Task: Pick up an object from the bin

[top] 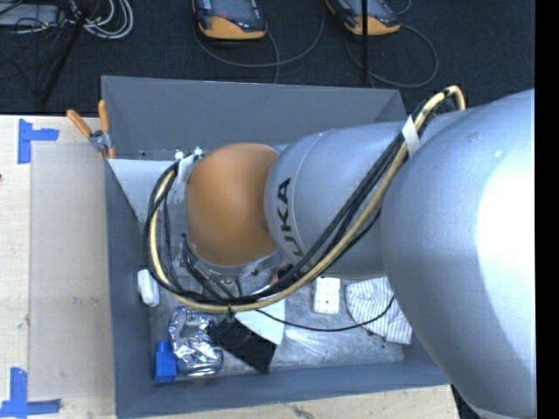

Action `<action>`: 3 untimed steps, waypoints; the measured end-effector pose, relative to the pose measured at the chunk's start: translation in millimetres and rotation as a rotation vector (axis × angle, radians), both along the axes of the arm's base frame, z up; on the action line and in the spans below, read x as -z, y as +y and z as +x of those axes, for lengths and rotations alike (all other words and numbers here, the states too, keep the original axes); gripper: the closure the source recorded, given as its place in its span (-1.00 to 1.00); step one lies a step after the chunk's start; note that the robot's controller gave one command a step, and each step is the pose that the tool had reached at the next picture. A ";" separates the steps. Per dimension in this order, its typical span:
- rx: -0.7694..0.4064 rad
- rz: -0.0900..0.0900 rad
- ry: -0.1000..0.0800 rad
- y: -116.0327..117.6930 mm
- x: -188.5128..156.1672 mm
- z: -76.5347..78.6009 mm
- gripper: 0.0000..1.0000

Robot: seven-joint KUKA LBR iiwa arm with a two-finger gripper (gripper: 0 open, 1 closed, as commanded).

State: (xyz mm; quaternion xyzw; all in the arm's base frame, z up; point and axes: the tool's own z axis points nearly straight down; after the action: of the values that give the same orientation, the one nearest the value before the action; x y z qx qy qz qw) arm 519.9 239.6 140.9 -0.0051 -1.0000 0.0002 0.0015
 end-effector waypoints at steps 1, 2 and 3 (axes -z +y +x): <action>0.000 0.000 0.000 0.0 0.0 0.0 -1.00; -0.068 0.012 -0.034 -26.7 37.0 -15.8 -1.00; -0.074 0.014 -0.044 -33.1 41.0 -13.4 -1.00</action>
Offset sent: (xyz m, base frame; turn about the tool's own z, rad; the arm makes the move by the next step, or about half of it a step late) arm -0.0373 -0.0438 -0.0709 -0.0986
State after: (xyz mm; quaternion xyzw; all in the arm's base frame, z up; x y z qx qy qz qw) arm 506.5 206.5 99.9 0.0318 -0.9993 -0.0068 -0.0206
